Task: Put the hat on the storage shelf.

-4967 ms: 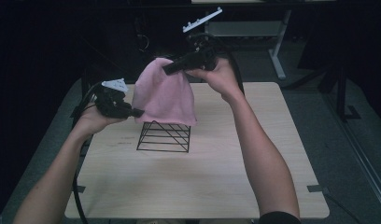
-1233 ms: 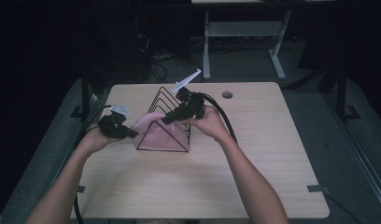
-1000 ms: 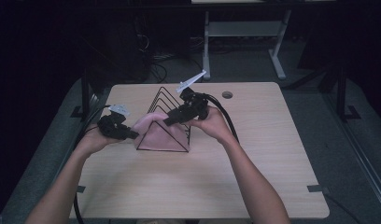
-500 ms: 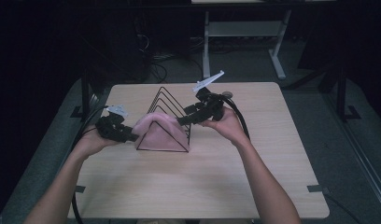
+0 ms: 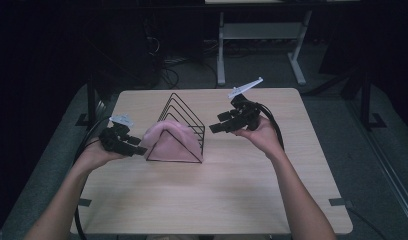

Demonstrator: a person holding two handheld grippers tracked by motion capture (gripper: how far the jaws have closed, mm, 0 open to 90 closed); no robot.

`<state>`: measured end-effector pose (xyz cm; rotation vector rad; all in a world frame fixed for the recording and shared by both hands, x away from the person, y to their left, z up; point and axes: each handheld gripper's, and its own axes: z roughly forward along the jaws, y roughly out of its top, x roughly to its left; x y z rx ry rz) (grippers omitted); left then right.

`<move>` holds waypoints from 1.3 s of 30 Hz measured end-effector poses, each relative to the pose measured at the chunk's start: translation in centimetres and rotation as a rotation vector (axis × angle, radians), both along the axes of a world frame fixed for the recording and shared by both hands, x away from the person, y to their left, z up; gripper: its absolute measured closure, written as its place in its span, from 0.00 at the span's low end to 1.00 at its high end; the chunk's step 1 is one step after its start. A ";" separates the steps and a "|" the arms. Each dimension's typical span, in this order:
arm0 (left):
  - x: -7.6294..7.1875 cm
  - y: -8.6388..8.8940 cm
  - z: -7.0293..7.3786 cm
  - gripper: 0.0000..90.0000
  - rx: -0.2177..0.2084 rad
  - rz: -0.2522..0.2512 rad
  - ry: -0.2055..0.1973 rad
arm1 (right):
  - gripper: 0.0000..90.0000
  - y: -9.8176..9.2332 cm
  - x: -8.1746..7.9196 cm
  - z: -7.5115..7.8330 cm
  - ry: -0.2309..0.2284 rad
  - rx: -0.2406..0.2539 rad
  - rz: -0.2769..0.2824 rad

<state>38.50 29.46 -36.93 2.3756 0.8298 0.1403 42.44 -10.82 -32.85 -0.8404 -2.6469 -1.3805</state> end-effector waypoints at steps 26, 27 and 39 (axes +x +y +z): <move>-0.5 0.3 -0.2 0.35 -0.027 0.049 0.014 | 0.32 -6.3 -1.5 -1.5 0.047 -0.039 -0.127; -0.5 0.3 -0.2 0.35 -0.027 0.051 0.012 | 0.32 -6.5 -1.6 -1.6 0.047 -0.042 -0.134; -1.0 0.6 -0.7 0.30 -0.013 0.069 0.009 | 0.28 -9.3 -2.6 -2.8 0.068 -0.042 -0.199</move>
